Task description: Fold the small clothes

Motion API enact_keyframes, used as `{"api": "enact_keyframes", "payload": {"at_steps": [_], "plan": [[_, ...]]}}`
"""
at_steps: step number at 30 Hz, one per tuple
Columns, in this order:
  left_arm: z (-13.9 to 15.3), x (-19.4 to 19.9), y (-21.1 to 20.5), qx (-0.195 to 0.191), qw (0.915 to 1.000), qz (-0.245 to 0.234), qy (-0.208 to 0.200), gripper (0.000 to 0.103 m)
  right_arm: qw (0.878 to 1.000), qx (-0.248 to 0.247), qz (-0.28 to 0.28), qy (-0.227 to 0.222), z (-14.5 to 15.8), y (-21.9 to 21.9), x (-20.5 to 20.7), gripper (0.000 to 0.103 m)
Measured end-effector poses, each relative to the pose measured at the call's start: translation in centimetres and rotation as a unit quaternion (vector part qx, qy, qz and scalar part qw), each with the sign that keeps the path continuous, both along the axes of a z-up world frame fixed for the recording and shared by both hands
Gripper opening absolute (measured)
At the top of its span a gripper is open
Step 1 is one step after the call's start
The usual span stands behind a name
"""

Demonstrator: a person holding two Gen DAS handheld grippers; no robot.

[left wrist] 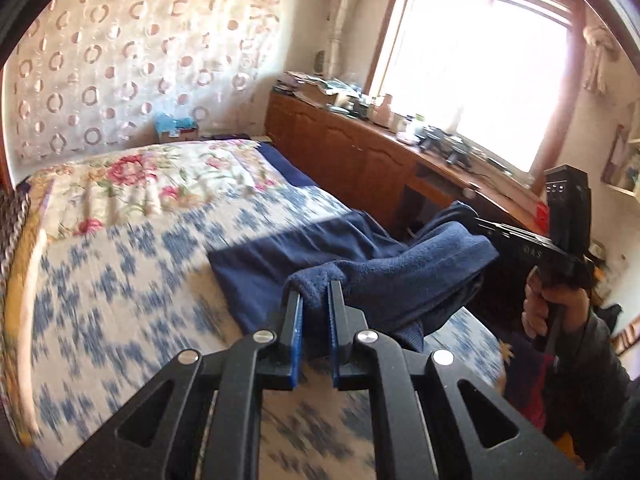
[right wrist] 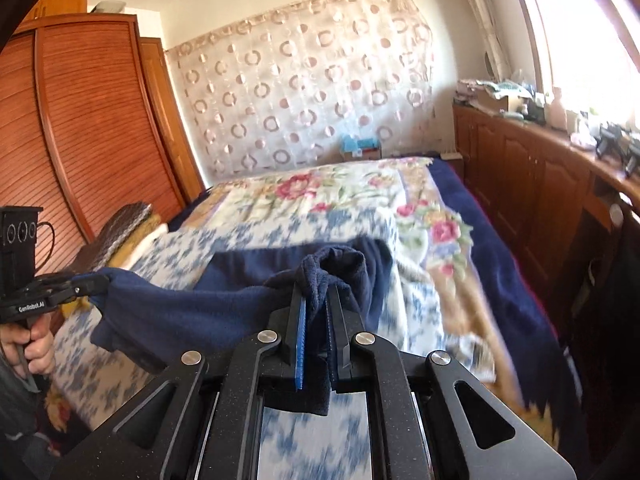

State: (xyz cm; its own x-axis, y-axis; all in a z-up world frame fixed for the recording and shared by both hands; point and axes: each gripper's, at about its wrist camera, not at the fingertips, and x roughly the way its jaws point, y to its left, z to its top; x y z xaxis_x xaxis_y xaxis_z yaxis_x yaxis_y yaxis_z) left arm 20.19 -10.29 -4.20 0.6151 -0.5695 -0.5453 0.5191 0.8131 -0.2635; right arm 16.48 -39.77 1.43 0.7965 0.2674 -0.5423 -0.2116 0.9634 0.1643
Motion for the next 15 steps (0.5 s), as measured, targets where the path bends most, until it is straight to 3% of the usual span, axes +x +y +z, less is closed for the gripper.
{"api": "enact_keyframes", "payload": {"at_steps": [7,15], "plan": [[-1.8,6.1,-0.7,0.017,0.9988,0.037,0.026,0.008,0.999,-0.016,-0.018,0.039,-2.5,0.2,7.5,0.006],[-3.1,9.2,-0.1,0.000,0.9978,0.033,0.058,0.010,0.998,-0.027,-0.022,0.058,-5.1,-0.2,11.0,0.007]]}}
